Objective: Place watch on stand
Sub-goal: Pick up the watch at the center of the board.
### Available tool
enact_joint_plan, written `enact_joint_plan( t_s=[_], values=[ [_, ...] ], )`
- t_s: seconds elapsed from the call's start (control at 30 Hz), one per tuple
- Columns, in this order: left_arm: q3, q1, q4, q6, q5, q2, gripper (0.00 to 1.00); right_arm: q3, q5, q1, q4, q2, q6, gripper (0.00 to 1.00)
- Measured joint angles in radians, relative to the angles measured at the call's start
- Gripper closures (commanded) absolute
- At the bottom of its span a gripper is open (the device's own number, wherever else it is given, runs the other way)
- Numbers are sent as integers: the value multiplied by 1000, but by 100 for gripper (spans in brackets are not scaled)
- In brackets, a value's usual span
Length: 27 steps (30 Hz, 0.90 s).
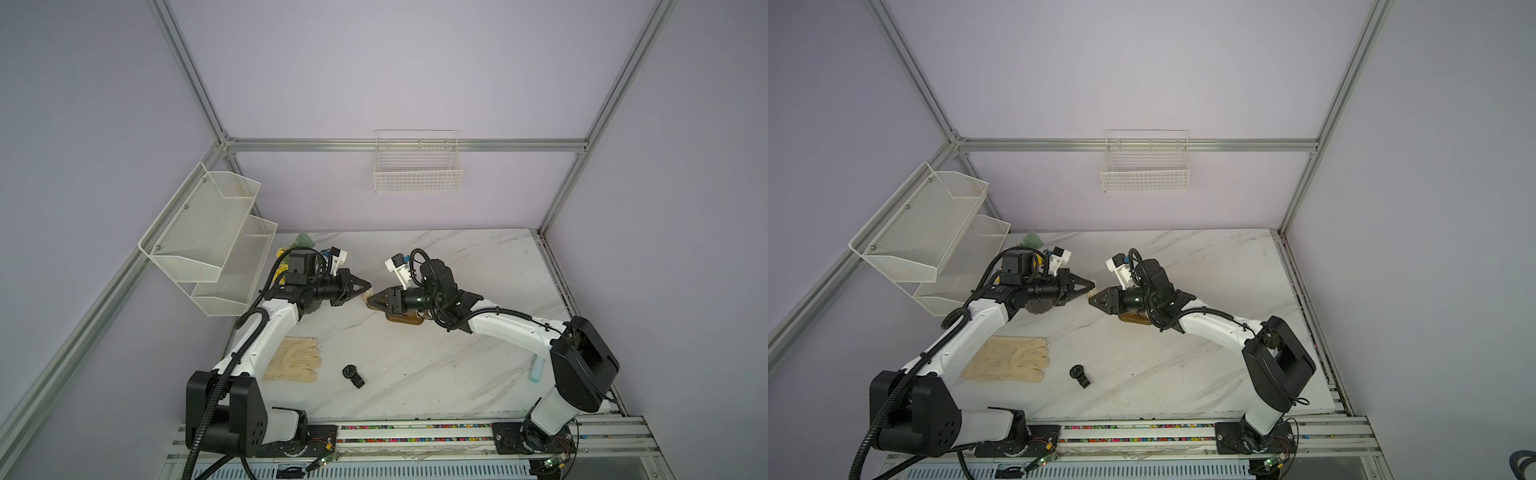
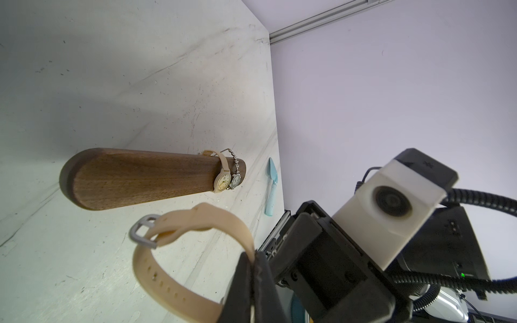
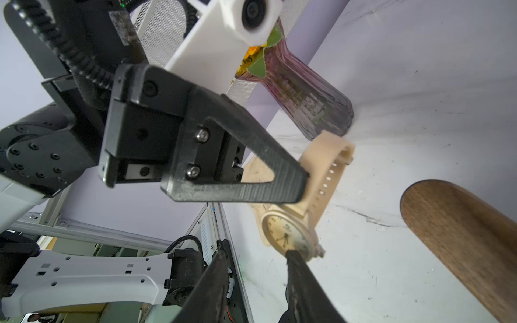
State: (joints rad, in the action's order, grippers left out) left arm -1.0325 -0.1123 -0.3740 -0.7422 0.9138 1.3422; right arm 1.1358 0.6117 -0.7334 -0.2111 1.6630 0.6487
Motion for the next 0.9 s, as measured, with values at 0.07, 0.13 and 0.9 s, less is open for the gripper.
enact_joint_plan(
  t_s=[0.07,0.13,0.9],
  values=[
    [0,0,5,-2,2,0,96,0,12,13,-6,1,7,61],
    [0,0,10,-3,3,0,96,0,16,21,-12,1,14,60],
    [0,3,68,-51,34,0,96,18,161,71,-137,110,56,61]
  ],
)
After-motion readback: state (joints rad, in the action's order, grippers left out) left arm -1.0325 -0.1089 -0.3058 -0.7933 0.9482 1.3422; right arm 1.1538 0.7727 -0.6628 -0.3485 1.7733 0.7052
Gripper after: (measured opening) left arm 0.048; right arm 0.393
